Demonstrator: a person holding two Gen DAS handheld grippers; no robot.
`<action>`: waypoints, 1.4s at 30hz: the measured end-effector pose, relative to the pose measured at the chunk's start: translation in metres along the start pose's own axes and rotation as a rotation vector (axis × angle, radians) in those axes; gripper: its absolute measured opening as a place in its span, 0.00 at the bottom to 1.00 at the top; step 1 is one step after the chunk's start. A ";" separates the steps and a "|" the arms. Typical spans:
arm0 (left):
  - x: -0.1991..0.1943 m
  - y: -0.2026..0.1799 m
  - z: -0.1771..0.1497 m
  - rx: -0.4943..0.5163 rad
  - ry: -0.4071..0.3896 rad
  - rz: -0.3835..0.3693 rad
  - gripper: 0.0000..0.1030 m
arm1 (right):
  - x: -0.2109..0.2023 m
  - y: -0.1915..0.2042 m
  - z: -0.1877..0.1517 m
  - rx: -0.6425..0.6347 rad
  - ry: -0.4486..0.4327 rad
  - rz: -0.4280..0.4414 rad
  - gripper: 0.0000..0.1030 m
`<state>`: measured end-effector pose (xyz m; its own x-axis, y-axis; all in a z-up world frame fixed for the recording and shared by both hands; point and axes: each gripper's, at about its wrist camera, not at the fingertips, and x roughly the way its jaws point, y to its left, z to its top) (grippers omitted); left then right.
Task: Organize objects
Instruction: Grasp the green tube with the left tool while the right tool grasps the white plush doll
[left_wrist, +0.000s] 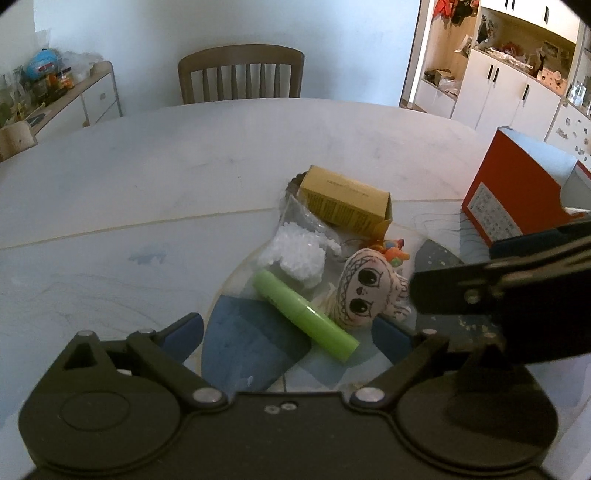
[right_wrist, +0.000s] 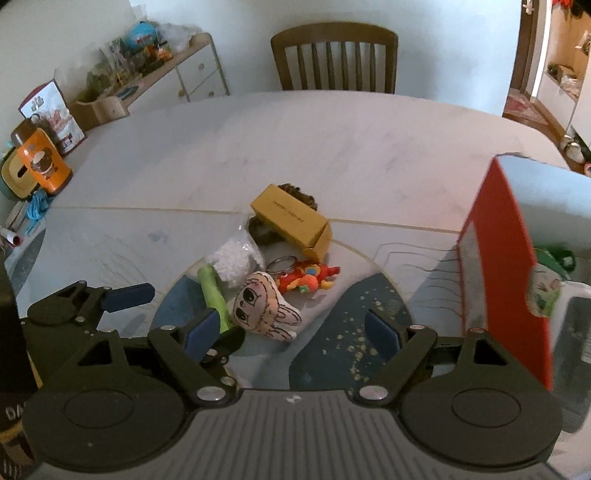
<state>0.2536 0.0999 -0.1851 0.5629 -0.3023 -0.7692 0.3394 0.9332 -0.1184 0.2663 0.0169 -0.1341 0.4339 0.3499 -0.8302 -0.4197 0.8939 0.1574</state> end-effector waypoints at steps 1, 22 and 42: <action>0.002 -0.001 0.000 0.004 0.000 0.001 0.91 | 0.004 0.000 0.001 0.001 0.004 0.000 0.83; 0.013 -0.006 -0.004 0.009 -0.034 -0.035 0.54 | 0.050 0.018 0.016 0.004 0.081 0.050 0.83; 0.001 0.020 -0.010 -0.079 -0.020 -0.072 0.14 | 0.052 0.018 0.013 0.067 0.110 0.067 0.30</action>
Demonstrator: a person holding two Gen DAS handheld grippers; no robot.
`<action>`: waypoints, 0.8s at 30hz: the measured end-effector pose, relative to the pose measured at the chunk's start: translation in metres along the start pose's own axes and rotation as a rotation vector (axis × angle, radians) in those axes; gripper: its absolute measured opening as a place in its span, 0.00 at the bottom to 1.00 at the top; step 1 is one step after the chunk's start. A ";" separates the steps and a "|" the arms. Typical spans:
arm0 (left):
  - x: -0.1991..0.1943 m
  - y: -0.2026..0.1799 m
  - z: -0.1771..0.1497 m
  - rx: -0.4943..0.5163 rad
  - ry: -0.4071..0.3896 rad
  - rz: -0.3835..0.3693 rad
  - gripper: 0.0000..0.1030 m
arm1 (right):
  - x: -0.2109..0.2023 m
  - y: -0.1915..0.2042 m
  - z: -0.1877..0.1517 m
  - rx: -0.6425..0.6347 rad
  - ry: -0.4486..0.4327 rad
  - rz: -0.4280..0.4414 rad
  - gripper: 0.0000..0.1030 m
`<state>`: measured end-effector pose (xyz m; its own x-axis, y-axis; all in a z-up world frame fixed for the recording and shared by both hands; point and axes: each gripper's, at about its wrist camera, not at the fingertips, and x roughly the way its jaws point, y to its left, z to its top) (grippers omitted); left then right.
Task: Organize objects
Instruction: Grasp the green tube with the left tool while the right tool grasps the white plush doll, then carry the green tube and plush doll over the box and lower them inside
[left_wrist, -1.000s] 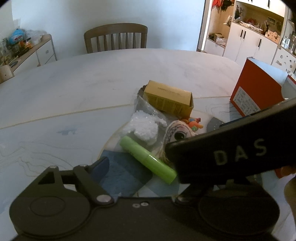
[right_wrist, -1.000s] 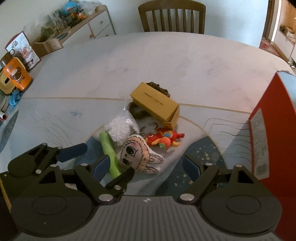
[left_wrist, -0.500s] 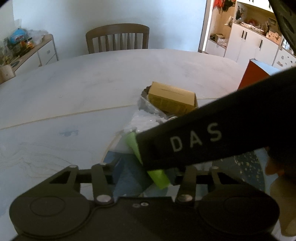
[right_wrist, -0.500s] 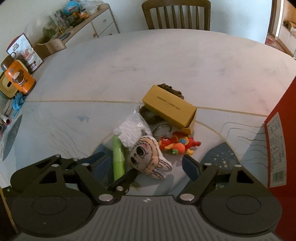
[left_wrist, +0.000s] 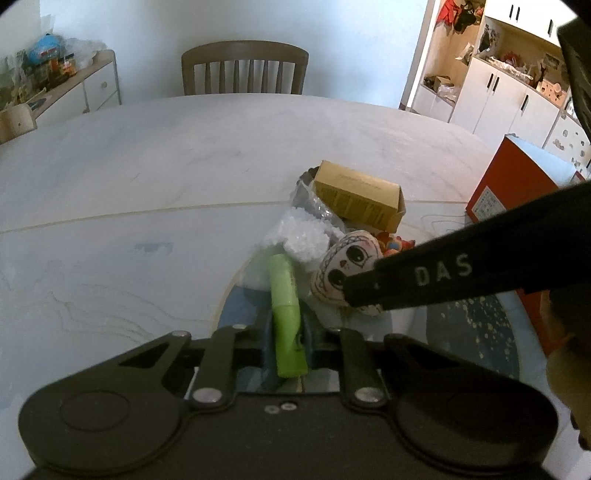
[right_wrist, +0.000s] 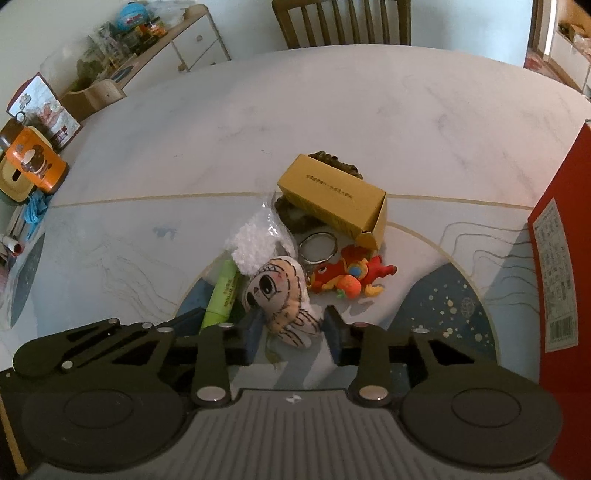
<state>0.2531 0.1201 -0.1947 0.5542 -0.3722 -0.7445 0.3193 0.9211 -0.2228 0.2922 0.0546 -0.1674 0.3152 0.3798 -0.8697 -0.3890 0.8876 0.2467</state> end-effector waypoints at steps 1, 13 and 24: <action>-0.001 0.001 -0.001 -0.006 0.002 0.000 0.14 | -0.001 0.000 -0.001 0.000 -0.001 0.005 0.26; -0.027 0.008 -0.010 -0.077 -0.015 -0.022 0.13 | -0.033 0.012 -0.016 -0.054 -0.071 0.055 0.08; -0.076 -0.010 0.001 -0.075 -0.082 -0.083 0.13 | -0.103 -0.005 -0.037 -0.022 -0.176 0.069 0.08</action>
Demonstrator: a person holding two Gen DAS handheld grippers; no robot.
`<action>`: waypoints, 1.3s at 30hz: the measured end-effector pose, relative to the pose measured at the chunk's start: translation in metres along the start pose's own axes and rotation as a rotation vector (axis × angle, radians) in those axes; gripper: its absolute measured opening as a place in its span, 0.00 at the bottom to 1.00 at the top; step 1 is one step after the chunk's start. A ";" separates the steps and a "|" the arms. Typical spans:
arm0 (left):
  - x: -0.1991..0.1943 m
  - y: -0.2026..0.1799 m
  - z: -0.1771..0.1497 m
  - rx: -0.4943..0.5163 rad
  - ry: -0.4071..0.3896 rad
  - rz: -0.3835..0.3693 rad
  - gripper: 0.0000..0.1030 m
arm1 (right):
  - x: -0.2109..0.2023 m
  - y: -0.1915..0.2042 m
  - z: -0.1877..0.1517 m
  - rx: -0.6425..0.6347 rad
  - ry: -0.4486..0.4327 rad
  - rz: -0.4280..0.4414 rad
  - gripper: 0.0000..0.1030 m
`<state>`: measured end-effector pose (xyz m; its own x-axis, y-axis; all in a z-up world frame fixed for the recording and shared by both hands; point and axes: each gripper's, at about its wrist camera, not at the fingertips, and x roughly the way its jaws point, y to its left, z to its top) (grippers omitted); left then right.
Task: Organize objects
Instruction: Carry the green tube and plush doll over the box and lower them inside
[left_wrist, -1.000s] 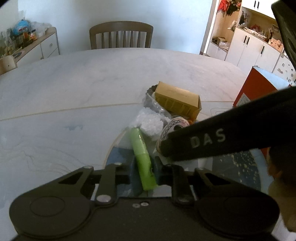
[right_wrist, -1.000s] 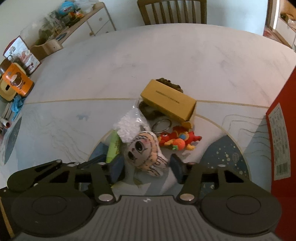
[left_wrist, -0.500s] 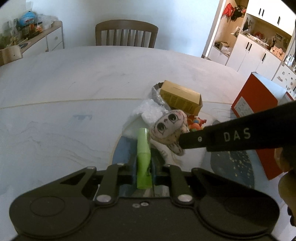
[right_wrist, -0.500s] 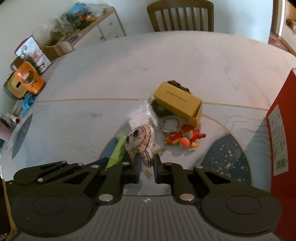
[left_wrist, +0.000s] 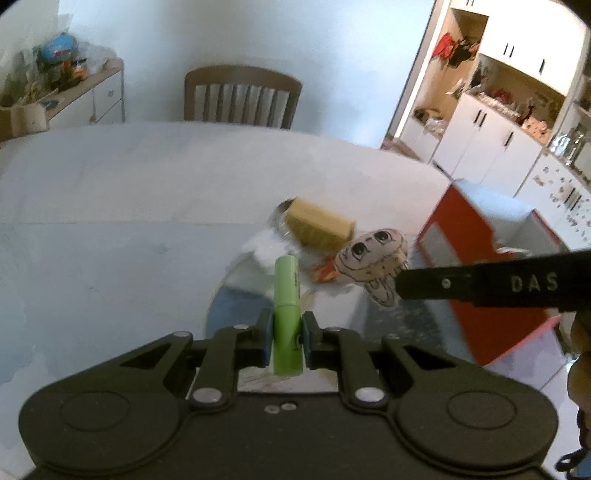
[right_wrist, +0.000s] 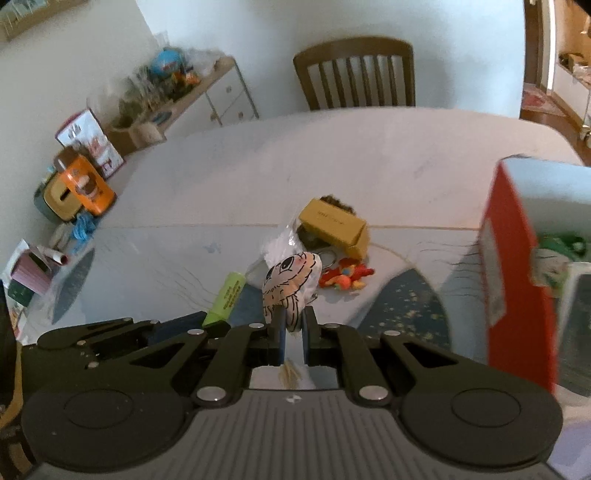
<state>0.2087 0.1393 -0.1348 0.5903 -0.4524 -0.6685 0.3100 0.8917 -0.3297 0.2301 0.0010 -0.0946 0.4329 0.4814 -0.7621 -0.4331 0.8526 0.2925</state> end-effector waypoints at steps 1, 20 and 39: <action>-0.004 -0.004 0.002 0.001 -0.003 -0.008 0.13 | -0.009 -0.003 -0.001 0.004 -0.011 0.003 0.08; -0.035 -0.140 0.022 0.158 -0.046 -0.132 0.14 | -0.147 -0.114 -0.031 0.164 -0.186 -0.096 0.08; 0.022 -0.267 0.052 0.264 0.004 -0.200 0.14 | -0.187 -0.257 -0.050 0.257 -0.215 -0.198 0.08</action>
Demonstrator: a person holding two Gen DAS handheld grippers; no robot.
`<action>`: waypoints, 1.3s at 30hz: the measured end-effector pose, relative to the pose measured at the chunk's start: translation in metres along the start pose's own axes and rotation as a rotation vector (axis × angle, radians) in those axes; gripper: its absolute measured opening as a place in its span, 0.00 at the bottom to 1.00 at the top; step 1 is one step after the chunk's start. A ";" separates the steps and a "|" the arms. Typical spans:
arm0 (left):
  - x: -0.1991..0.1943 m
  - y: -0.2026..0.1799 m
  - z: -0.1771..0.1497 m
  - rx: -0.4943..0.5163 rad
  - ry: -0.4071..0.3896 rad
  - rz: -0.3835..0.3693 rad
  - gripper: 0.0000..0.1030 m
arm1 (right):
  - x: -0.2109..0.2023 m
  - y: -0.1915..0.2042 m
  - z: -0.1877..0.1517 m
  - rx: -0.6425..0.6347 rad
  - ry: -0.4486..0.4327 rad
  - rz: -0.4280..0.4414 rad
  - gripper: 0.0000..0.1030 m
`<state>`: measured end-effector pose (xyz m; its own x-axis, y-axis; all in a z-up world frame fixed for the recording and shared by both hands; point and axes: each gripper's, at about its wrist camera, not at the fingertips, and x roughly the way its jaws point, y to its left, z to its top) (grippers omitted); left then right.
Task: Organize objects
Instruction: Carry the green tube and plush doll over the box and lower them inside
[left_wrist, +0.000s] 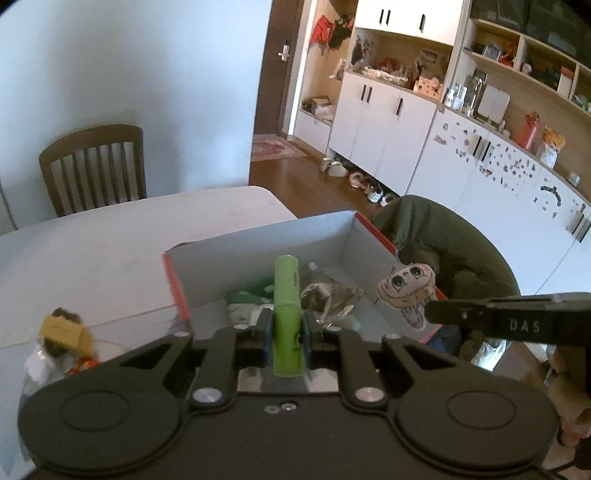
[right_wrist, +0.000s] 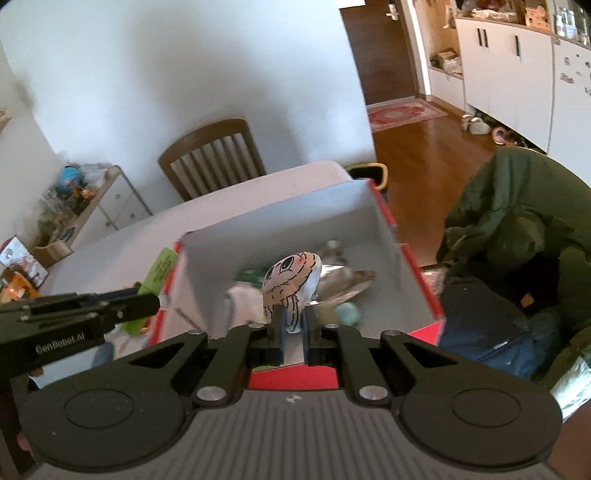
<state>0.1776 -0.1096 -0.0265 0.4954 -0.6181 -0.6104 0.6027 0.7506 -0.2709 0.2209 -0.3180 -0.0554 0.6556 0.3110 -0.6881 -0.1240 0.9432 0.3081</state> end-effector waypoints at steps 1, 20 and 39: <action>0.008 -0.003 0.004 0.002 0.008 0.000 0.14 | 0.003 -0.005 0.001 0.003 0.005 -0.006 0.08; 0.122 -0.016 0.041 0.020 0.203 0.039 0.14 | 0.076 -0.022 0.011 -0.137 0.156 0.004 0.08; 0.179 -0.006 0.035 -0.011 0.420 0.065 0.14 | 0.120 -0.018 0.004 -0.230 0.293 0.061 0.09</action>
<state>0.2844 -0.2333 -0.1076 0.2333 -0.4221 -0.8760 0.5709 0.7887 -0.2280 0.3049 -0.2984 -0.1409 0.4048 0.3565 -0.8420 -0.3427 0.9129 0.2218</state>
